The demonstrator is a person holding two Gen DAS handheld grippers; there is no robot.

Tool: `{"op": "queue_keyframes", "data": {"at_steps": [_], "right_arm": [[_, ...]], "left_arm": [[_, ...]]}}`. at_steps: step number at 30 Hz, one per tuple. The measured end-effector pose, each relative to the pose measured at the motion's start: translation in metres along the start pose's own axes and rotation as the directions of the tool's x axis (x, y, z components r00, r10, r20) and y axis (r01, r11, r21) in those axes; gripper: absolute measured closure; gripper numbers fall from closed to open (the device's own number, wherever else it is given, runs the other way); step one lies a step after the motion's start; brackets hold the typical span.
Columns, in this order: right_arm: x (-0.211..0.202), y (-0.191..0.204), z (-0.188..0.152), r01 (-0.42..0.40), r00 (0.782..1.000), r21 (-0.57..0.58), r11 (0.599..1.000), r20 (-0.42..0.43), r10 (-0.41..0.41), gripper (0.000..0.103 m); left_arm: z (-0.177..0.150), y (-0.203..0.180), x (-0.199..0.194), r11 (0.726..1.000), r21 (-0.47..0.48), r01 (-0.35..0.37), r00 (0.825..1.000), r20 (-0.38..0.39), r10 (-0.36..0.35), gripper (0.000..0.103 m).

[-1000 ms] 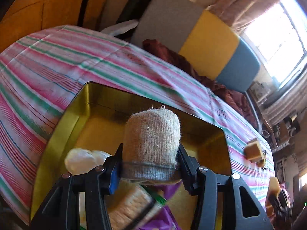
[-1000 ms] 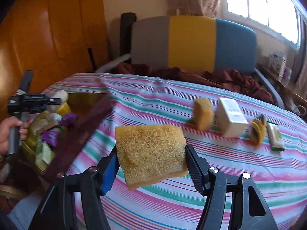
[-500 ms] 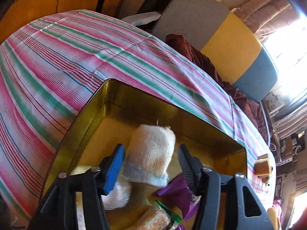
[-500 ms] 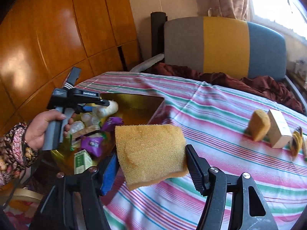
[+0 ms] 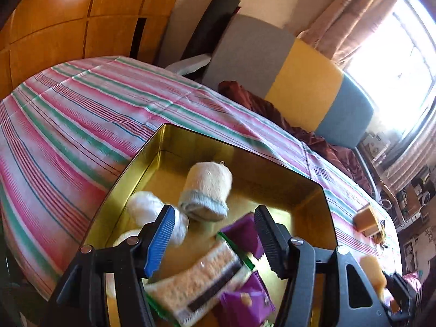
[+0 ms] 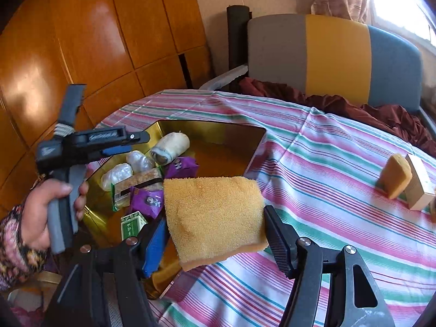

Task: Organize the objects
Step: 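Open left tool over tray while right lowers yellow sponge into tray and opens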

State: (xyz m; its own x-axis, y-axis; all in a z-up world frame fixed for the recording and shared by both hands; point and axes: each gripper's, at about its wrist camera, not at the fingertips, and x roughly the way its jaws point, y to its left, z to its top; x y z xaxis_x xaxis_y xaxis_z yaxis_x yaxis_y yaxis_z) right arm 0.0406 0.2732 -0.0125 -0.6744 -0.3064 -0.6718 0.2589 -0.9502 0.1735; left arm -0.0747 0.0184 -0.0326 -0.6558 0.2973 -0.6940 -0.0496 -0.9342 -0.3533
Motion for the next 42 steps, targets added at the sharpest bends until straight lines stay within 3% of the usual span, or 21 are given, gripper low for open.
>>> {"op": "queue_keyframes", "data": {"at_steps": [3,11,19,30,33,34,42], "right_arm": [[0.005,0.006,0.003,0.007,1.0,-0.005,1.0,0.002,-0.006,0.036],[0.029,0.021,0.029,0.029,0.999,-0.023,0.999,-0.018,-0.029,0.036],[0.08,0.024,0.07,0.033,0.997,-0.003,0.999,-0.067,-0.033,0.036],[0.152,0.036,0.106,0.116,0.977,-0.056,0.992,-0.171,-0.124,0.035],[0.164,0.033,0.107,0.137,0.973,-0.036,0.99,-0.182,-0.141,0.027],[0.167,0.032,0.107,0.138,0.972,-0.021,0.99,-0.188,-0.139,0.022],[0.145,0.015,0.099,0.109,0.984,0.097,0.989,-0.153,-0.093,0.021]], "left_arm": [[-0.007,0.001,-0.008,1.0,0.0,-0.008,0.999,0.035,0.008,0.042],[-0.016,-0.001,-0.014,1.0,-0.003,-0.005,1.0,0.027,0.005,0.042],[-0.022,0.001,-0.021,1.0,0.02,-0.016,0.999,0.04,0.015,0.042],[-0.02,0.004,-0.021,1.0,0.01,-0.013,1.0,0.024,0.013,0.042],[-0.019,0.004,-0.021,1.0,0.012,-0.011,1.0,0.022,0.011,0.042],[-0.019,0.003,-0.021,1.0,0.013,-0.012,1.0,0.021,0.011,0.042],[-0.029,-0.008,-0.018,0.999,0.031,0.015,1.0,-0.007,-0.015,0.042]]}}
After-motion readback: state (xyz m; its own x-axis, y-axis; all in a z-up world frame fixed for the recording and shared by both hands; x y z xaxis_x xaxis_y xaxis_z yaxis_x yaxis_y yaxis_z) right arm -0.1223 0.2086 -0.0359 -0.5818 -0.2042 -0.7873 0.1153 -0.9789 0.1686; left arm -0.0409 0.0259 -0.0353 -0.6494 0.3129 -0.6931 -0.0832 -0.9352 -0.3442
